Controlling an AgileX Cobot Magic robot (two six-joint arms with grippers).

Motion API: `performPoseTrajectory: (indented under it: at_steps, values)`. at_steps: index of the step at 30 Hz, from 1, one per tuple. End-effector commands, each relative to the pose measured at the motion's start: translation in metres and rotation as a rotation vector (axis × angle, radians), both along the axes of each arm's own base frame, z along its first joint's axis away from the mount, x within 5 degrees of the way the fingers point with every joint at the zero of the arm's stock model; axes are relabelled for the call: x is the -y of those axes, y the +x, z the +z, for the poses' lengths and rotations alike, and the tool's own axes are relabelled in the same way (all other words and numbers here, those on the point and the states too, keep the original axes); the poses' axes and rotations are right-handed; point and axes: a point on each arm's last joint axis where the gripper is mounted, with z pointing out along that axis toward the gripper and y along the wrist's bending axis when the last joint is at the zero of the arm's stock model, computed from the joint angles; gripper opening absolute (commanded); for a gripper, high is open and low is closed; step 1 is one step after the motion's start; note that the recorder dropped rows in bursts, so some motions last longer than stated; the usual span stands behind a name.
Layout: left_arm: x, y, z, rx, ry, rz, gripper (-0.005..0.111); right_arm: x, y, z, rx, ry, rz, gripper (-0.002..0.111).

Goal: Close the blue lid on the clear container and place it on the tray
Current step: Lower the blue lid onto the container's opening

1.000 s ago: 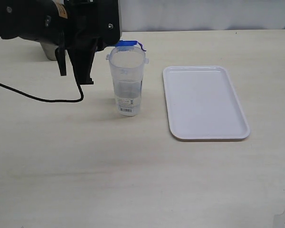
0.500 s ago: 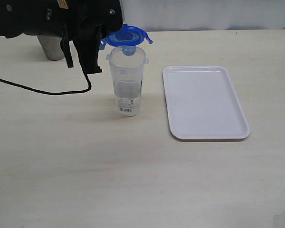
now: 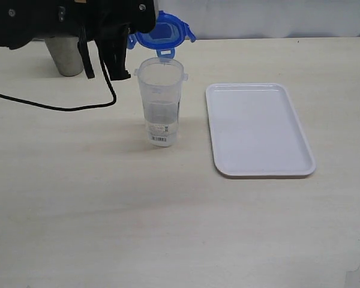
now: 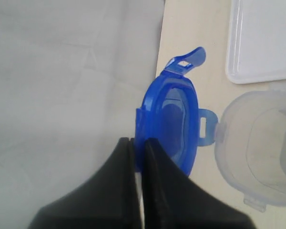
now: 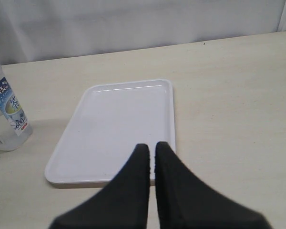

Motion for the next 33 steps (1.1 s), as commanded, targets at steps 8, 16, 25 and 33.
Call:
performPoseTrajectory:
  at_steps: [8, 16, 25, 33]
  values:
    - [0.014, -0.021, 0.009, 0.03, 0.064, -0.096, 0.0, 0.0, 0.0, -0.001, 0.004, -0.001, -0.006, 0.004]
    - [0.015, -0.023, 0.006, 0.002, 0.095, -0.106, 0.0, 0.0, 0.0, -0.001, 0.004, -0.001, -0.006, 0.004]
    - [0.011, -0.027, -0.002, -0.071, 0.167, -0.112, 0.0, 0.0, 0.0, -0.001, 0.004, -0.001, -0.006, 0.004]
    - [0.013, -0.031, -0.005, -0.103, 0.192, -0.125, 0.0, 0.0, 0.0, -0.001, 0.004, -0.001, -0.006, 0.004]
